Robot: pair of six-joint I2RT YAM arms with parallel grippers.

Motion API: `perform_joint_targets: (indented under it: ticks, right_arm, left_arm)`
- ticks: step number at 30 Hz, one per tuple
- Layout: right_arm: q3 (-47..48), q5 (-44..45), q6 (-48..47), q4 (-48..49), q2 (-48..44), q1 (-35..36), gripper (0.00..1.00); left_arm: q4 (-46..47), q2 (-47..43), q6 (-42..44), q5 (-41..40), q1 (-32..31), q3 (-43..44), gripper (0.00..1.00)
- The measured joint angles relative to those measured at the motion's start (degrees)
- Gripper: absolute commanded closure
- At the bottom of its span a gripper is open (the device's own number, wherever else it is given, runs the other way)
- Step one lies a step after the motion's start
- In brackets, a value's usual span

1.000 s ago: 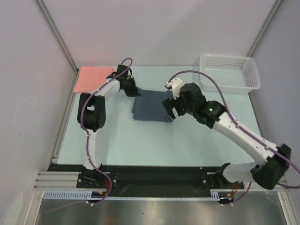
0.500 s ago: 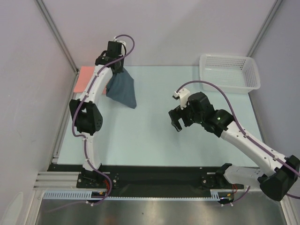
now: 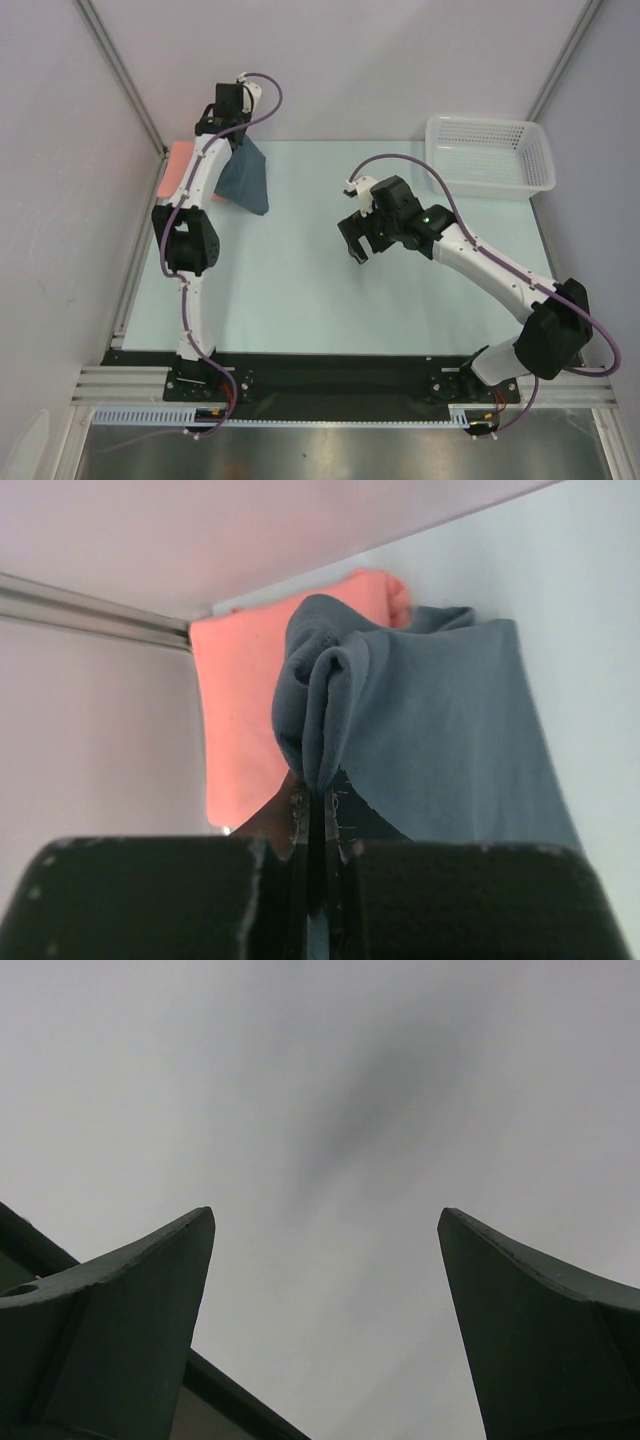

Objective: Fold and stack the t-shirts
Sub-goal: Neatly place the folded tshirt to the corner

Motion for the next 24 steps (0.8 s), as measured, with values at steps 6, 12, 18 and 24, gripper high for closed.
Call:
perform_joint_targets:
  ticks: [6, 12, 18, 24]
  right_arm:
    - [0.9, -1.01, 0.07, 0.02, 3.96, -0.31, 0.0]
    - [2.49, -2.16, 0.5, 0.04, 6.29, -1.49, 0.0]
    - [4.55, -2.95, 1.36, 0.0, 8.5, -1.99, 0.0]
    - [6.64, -3.56, 1.77, 0.39, 10.21, -2.1, 0.0]
  left_arm:
    - [7.04, 0.28, 5.88, 1.64, 1.42, -3.82, 1.0]
    - [10.56, 0.31, 8.76, 1.79, 1.55, -3.93, 1.0]
    - [11.76, 0.07, 11.63, 1.77, 1.7, -4.55, 1.0]
    - [12.07, -3.41, 13.51, 1.77, 1.79, -9.86, 1.0]
